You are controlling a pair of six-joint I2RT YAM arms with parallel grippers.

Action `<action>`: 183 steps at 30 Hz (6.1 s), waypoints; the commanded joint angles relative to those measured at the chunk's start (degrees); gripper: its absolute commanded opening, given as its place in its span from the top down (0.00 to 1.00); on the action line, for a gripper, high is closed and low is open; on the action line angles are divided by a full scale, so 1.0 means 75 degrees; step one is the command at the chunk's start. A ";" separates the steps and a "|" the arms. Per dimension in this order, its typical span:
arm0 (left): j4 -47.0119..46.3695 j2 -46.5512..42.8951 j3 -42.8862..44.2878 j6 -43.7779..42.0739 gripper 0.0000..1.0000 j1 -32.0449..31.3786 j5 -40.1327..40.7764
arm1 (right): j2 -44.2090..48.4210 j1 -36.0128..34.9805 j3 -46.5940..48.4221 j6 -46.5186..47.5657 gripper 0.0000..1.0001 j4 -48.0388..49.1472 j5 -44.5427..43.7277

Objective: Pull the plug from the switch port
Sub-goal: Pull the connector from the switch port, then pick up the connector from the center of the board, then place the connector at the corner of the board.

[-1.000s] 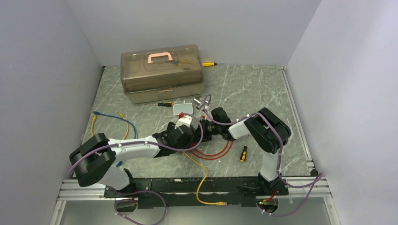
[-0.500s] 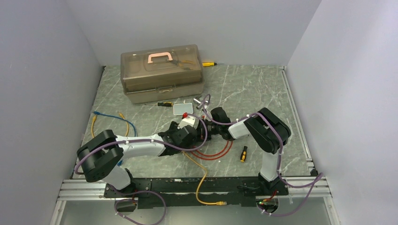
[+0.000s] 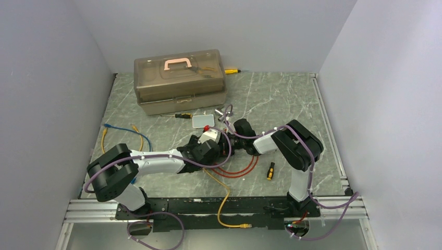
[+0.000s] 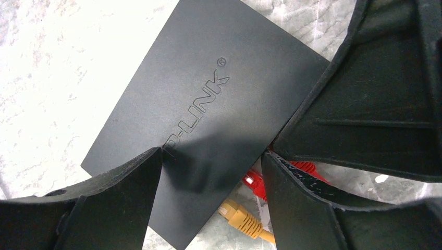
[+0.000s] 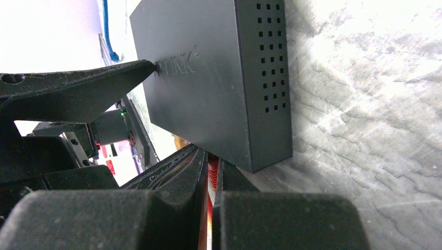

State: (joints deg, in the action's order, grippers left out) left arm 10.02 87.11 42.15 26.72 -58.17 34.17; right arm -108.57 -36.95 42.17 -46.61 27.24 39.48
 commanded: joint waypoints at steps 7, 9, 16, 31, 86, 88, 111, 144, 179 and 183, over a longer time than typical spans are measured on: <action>-0.0119 0.0302 0.0180 0.0274 0.25 0.0069 0.0180 | 0.0253 -0.0181 -0.0221 0.0450 1.00 -0.0633 0.0470; -0.0128 0.0303 0.0163 0.0298 0.25 0.0069 0.0178 | 0.0299 -0.0183 -0.0263 0.0489 1.00 -0.0665 0.0486; -0.0100 0.0362 0.0191 0.0338 0.25 0.0068 0.0217 | 0.0345 -0.0189 -0.0401 0.0565 1.00 -0.0722 0.0611; -0.0131 0.0491 0.0192 0.0410 0.24 0.0126 0.0193 | 0.0443 -0.0169 -0.0593 0.0721 1.00 -0.0871 0.0735; -0.1276 -0.4237 -0.2376 0.2487 0.01 0.0052 -0.0465 | 0.6513 0.0889 -0.2245 0.0780 0.58 -0.5702 -0.6390; -0.1277 -0.4205 -0.2371 0.2484 0.01 0.0054 -0.0464 | 0.6371 0.0885 -0.2337 0.0795 0.61 -0.5566 -0.6282; -0.1278 -0.4048 -0.2283 0.2456 0.01 0.0050 -0.0527 | 0.6966 0.0887 -0.2120 0.0854 1.00 -0.5927 -0.6009; -0.3827 -0.5273 -0.0433 -0.1251 0.01 0.0374 -0.6191 | 0.7434 0.0525 0.0979 0.1577 1.00 -0.5185 -0.3345; -0.3024 -0.4239 -0.0972 -0.0083 1.00 0.0362 -0.4197 | 0.7425 -0.0845 0.0957 0.1548 0.45 -0.5078 -0.4922; -0.0766 -0.5196 -0.0388 -0.0160 1.00 0.0486 -0.2355 | 0.7823 -0.0841 0.0856 0.1681 0.37 -0.5453 -0.5633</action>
State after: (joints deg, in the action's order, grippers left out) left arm -10.68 54.96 34.63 27.07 -55.46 1.54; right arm -53.45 -43.11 48.51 -35.33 -11.35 3.81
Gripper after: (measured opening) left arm 0.037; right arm 0.614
